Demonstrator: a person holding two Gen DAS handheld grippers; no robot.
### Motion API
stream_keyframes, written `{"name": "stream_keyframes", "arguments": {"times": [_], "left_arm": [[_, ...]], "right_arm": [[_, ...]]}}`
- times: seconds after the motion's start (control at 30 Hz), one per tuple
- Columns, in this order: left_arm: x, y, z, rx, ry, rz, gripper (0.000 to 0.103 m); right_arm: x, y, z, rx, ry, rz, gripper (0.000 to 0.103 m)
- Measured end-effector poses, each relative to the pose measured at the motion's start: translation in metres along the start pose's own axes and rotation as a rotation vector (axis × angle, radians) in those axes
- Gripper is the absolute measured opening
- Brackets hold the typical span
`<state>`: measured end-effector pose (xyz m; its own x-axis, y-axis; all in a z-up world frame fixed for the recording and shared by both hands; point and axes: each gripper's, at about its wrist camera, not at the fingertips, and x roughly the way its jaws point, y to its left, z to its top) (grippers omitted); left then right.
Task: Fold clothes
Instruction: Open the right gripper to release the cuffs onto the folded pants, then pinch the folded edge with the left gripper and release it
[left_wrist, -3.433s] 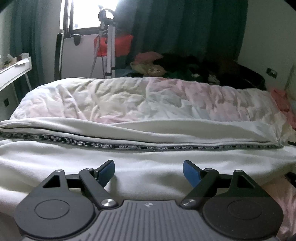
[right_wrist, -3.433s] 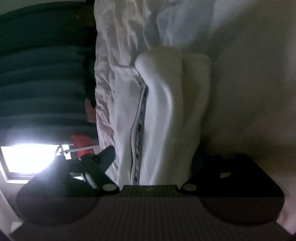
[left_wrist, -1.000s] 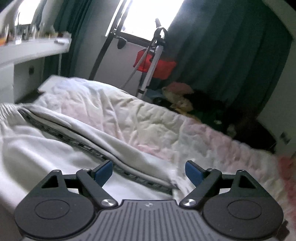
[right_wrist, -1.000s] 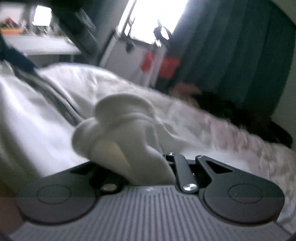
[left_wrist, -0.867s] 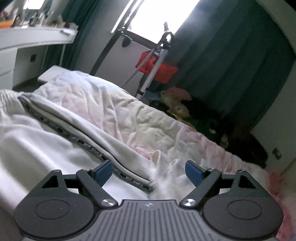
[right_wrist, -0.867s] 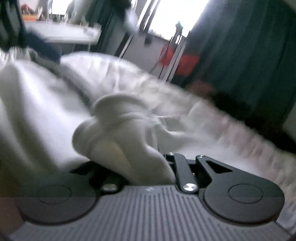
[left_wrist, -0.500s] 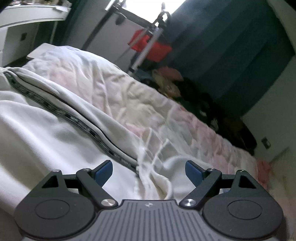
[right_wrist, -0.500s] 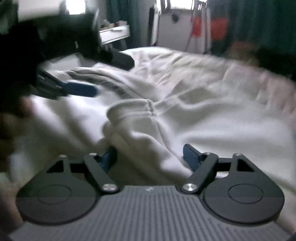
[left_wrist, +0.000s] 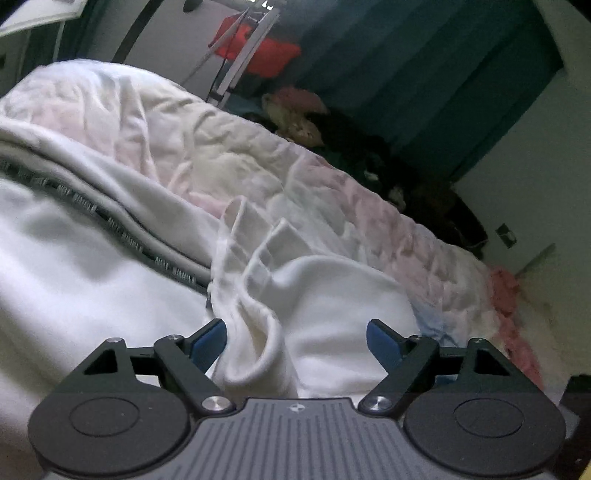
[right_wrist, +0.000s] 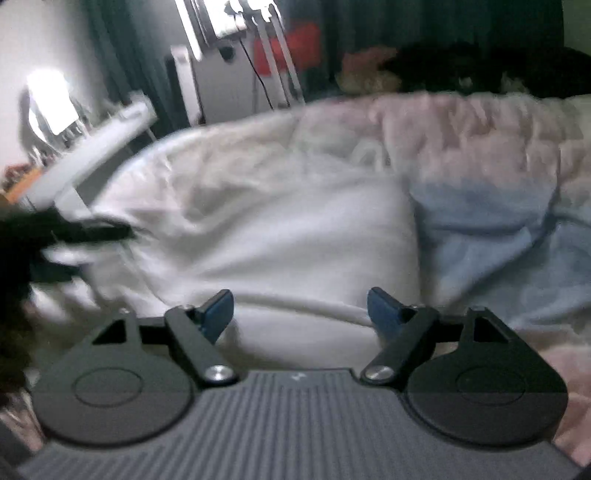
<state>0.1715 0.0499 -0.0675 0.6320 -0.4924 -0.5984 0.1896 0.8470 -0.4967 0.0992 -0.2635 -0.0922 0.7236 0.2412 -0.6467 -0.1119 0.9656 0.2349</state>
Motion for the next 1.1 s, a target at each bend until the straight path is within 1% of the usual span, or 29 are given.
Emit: {"name": "stream_keyframes", "arguments": {"times": [0.03,0.1,0.2,0.3,0.33,0.43,0.47,0.57,0.6,0.67,0.7,0.77,0.8,0.83,0.87,0.9,0.97,1.0,1.07,1.1], "left_arm": [[0.005,-0.003,0.006,0.021,0.003,0.005,0.082],[0.015,-0.010,0.018,0.057,0.013,0.014,0.081],[0.037,-0.015,0.038,0.071,0.035,0.031,0.079],[0.069,-0.013,0.060,0.030,0.081,0.085,0.079],[0.080,-0.011,0.066,0.011,0.097,0.096,0.077],[0.107,-0.006,0.079,-0.064,0.130,0.096,0.073],[0.115,-0.004,0.081,-0.081,0.135,0.101,0.071],[0.137,-0.001,0.086,-0.126,0.150,0.115,0.059],[0.144,-0.001,0.087,-0.131,0.154,0.113,0.054],[0.155,-0.004,0.087,-0.110,0.161,0.153,0.049],[0.160,-0.005,0.086,-0.101,0.171,0.174,0.044],[0.164,-0.007,0.086,-0.089,0.160,0.191,0.033],[0.162,-0.009,0.086,-0.079,0.148,0.196,0.017],[0.160,-0.010,0.087,-0.068,0.136,0.202,0.008],[0.155,-0.011,0.089,-0.071,0.116,0.196,0.008],[0.148,-0.010,0.091,-0.089,0.081,0.173,0.008],[0.131,-0.004,0.095,-0.145,0.004,0.144,0.007],[0.126,0.001,0.096,-0.180,-0.012,0.155,0.007],[0.126,0.006,0.095,-0.188,-0.020,0.200,0.007],[0.129,0.006,0.093,-0.172,-0.014,0.220,0.007]], "right_arm": [[0.006,-0.001,-0.004,-0.023,0.017,-0.009,0.080],[0.014,0.002,-0.010,-0.058,0.016,-0.016,0.081],[0.011,0.002,-0.011,-0.045,0.007,-0.004,0.082],[0.013,-0.002,-0.010,-0.018,0.005,0.017,0.082],[0.002,-0.004,-0.012,-0.011,0.003,0.022,0.082],[0.001,-0.006,-0.011,-0.002,-0.002,0.029,0.082],[0.003,-0.007,-0.011,0.002,-0.003,0.032,0.082],[0.008,-0.010,-0.010,0.020,-0.007,0.038,0.082],[0.009,-0.011,-0.009,0.027,-0.009,0.040,0.082],[0.011,-0.013,-0.008,0.038,-0.013,0.043,0.083],[0.013,-0.013,-0.008,0.039,-0.015,0.044,0.083],[0.015,-0.013,-0.008,0.042,-0.016,0.042,0.083],[0.015,-0.013,-0.007,0.044,-0.017,0.041,0.083],[0.015,-0.013,-0.007,0.046,-0.018,0.040,0.083],[0.015,-0.013,-0.007,0.046,-0.020,0.038,0.083],[0.014,-0.012,-0.007,0.046,-0.022,0.037,0.083],[0.013,-0.010,-0.009,0.036,-0.039,0.024,0.081],[0.014,-0.008,-0.010,0.024,-0.048,0.016,0.081],[0.015,0.000,-0.012,-0.014,-0.051,-0.005,0.081],[0.015,0.002,-0.013,-0.030,-0.053,-0.013,0.081]]}}
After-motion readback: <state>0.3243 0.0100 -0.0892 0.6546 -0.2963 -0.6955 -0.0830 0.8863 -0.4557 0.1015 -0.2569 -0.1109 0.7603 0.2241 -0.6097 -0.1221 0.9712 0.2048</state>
